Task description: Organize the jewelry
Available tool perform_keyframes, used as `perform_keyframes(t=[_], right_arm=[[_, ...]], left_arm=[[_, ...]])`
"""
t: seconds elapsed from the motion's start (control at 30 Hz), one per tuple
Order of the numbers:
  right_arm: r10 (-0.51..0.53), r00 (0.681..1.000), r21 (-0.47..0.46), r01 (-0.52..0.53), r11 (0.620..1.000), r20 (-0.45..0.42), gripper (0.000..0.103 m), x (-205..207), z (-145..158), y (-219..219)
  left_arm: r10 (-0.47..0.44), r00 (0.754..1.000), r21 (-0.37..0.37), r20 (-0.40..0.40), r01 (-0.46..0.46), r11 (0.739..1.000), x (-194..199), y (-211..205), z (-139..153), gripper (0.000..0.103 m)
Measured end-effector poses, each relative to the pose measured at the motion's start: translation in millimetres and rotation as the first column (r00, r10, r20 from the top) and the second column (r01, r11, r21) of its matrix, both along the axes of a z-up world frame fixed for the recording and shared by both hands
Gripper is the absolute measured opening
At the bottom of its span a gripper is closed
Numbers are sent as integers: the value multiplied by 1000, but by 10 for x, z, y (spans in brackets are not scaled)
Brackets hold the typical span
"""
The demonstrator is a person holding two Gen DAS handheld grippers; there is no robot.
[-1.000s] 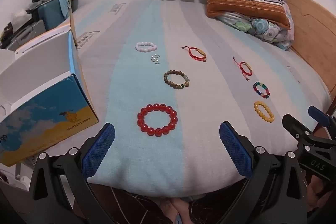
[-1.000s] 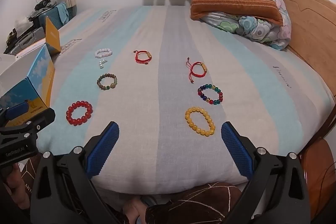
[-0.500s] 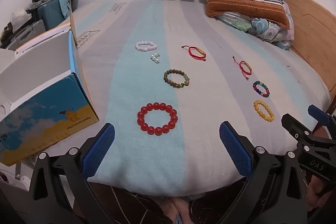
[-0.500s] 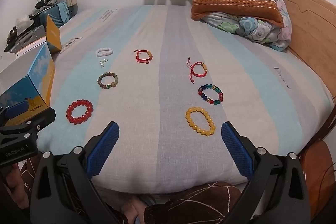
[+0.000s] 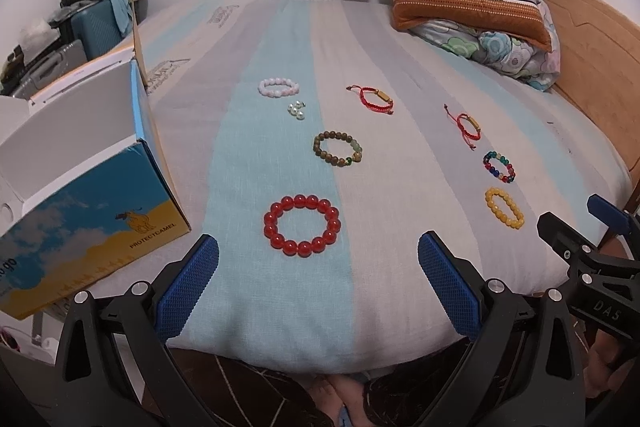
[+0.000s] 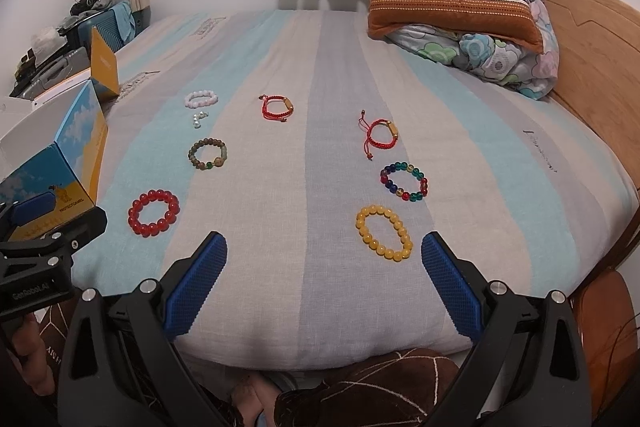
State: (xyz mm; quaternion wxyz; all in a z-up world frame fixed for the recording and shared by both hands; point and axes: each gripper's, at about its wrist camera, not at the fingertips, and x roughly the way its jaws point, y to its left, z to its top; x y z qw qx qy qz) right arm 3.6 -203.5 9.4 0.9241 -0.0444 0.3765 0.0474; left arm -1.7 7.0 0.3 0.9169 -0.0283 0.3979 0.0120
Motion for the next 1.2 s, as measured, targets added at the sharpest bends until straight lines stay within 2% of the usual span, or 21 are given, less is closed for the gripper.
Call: perform_keyframes(t=[1.2], right_arm=[[-7,1000,9,7,1000,3,94,36,81,-29]], left_arm=[[-10,1000,34,5,10,999,6,-58,35,97]])
